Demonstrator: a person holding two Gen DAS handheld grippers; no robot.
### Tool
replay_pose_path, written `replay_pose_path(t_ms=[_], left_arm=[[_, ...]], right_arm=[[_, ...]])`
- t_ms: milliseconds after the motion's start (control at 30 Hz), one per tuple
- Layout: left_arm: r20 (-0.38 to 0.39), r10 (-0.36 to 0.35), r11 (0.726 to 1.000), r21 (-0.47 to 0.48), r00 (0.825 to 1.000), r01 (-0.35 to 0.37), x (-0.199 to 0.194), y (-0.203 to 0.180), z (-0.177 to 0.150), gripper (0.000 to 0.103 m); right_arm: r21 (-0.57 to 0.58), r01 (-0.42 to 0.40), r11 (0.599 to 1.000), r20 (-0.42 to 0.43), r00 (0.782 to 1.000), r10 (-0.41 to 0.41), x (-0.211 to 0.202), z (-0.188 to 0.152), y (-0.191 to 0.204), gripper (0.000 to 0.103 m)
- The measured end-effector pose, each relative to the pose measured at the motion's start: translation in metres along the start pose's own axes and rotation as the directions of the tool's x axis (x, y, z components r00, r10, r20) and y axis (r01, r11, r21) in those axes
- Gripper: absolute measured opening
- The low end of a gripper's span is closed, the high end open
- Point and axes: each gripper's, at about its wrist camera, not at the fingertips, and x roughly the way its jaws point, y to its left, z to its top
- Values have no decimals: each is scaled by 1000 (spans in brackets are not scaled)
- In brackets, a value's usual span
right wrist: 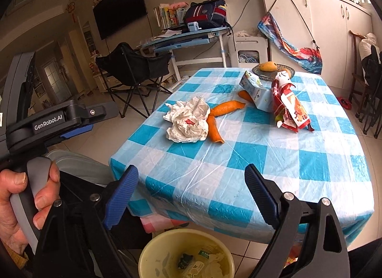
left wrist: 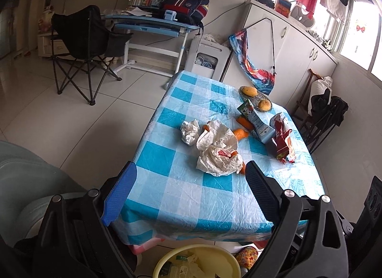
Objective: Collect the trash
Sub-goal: 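Move both open grippers back over the table toward the white bag, then grasp the crumpled white plastic bag with the right gripper while the left grasps a small tissue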
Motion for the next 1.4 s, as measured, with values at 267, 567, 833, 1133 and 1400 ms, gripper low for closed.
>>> replay_pose_path(t_ms=[267, 567, 833, 1133, 1400], left_arm=[[-14, 43, 998, -36, 999, -44, 24, 13, 21, 89], [-45, 66, 996, -58, 997, -69, 55, 15, 40, 89], [-115, 89, 993, -64, 989, -97, 104, 9, 51, 89], [-166, 172, 985, 54, 971, -165, 164, -16, 47, 89], [-194, 209, 976, 109, 958, -191, 193, -20, 44, 56]], right_arm=[[-110, -20, 994, -82, 997, 11, 76, 33, 17, 71], [-130, 16, 991, -245, 968, -48, 137, 38, -2, 38], [-78, -22, 997, -218, 976, 5, 85, 30, -24, 31], [136, 9, 991, -163, 986, 13, 43, 7, -74, 32], [180, -8, 984, -156, 987, 36, 50, 12, -84, 33]])
